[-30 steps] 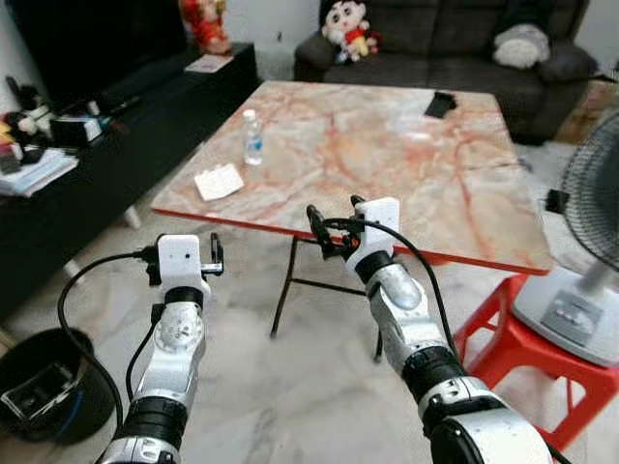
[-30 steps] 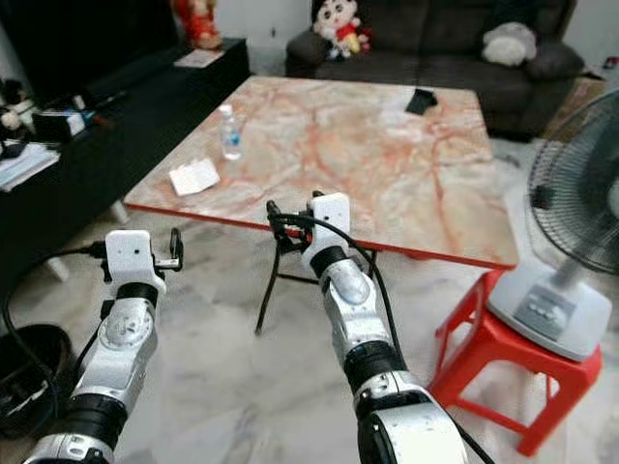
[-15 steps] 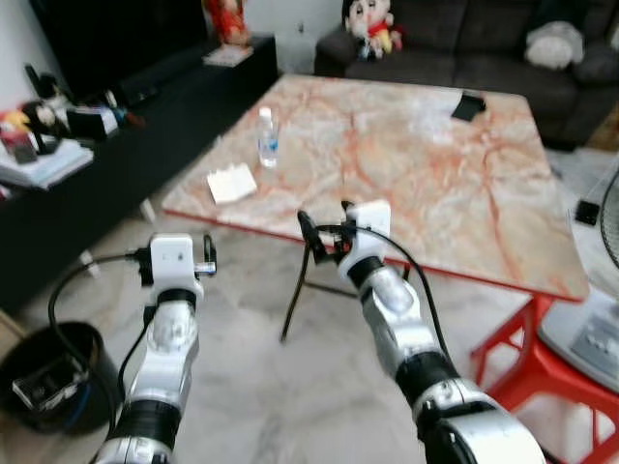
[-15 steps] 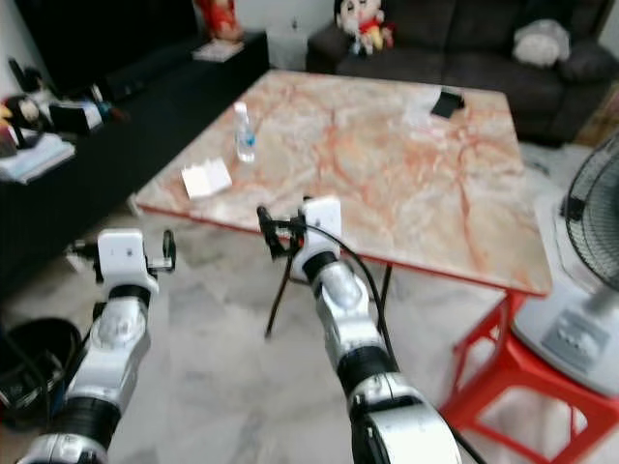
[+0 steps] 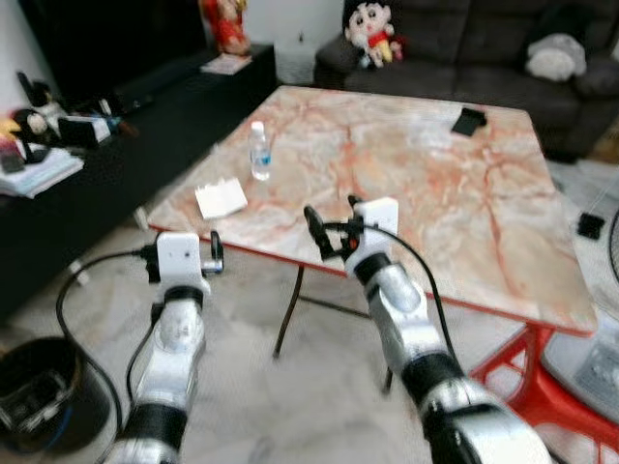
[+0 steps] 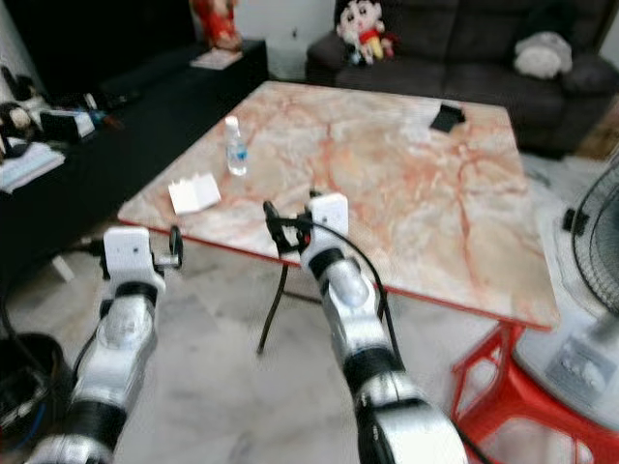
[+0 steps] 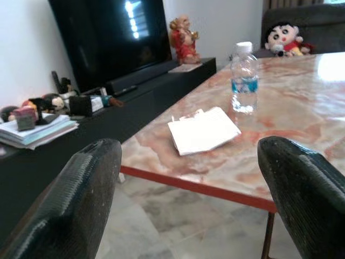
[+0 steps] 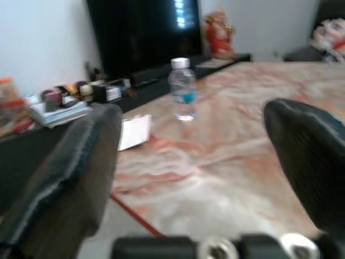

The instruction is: Picking trash to rubbish bin

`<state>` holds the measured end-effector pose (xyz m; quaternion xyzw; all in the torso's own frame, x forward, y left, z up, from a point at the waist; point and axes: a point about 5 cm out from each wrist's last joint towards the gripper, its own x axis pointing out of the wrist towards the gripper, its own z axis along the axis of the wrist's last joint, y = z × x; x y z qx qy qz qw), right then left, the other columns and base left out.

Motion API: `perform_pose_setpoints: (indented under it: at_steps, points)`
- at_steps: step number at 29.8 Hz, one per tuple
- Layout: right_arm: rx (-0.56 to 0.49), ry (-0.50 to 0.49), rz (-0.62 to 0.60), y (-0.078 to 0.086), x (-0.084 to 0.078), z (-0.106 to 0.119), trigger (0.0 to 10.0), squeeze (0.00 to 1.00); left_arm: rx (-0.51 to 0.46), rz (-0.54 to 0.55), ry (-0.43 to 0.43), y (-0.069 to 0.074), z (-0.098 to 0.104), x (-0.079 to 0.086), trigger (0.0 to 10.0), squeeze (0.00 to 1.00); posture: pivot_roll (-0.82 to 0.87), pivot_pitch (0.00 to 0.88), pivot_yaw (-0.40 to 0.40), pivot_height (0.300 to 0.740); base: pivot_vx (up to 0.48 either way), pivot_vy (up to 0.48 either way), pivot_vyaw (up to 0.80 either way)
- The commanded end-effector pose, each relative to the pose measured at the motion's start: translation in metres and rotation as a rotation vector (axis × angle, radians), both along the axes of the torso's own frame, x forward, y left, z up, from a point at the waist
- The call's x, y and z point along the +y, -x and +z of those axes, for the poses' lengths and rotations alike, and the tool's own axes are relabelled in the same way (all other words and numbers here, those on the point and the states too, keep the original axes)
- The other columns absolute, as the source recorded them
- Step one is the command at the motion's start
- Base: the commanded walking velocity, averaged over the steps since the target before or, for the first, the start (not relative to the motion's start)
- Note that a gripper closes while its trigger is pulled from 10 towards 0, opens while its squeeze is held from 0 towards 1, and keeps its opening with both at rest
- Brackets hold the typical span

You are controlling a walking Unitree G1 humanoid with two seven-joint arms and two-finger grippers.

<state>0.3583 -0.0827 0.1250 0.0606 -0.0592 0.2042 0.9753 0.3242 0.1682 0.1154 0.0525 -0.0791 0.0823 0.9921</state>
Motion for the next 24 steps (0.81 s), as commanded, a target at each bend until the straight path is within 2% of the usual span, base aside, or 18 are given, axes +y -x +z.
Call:
perform_pose_setpoints:
  at_steps: [1,5,11,16,24]
  points:
    - [-0.029,-0.010,0.030,-0.0018,0.0097,0.0094,10.0,0.00,-0.009,0.013,-0.027,-0.0013,0.0050,0.0074,10.0,0.00,0.09,0.000,0.001,0.740,0.360,0.000,0.00]
    - [-0.034,0.001,0.030,-0.0009,0.0098,0.0085,10.0,0.00,-0.010,0.013,-0.030,-0.0012,0.0058,0.0076,10.0,0.00,0.09,0.000,0.005,0.740,0.366,0.000,0.00]
    - [-0.039,0.002,0.030,0.0005,0.0084,0.0076,10.0,0.00,-0.010,0.013,-0.031,0.0001,0.0057,0.0069,10.0,0.00,0.09,0.000,0.002,0.740,0.366,0.000,0.71]
    - [-0.030,-0.023,0.027,0.0010,0.0074,0.0072,10.0,0.00,-0.011,0.015,-0.033,0.0017,0.0058,0.0072,10.0,0.00,0.09,0.000,0.000,0.740,0.365,0.000,0.00]
    - [-0.037,0.005,0.030,0.0009,0.0064,0.0078,10.0,0.00,-0.012,0.016,-0.043,0.0007,0.0073,0.0076,10.0,0.00,0.08,0.000,-0.002,0.740,0.366,0.000,0.00]
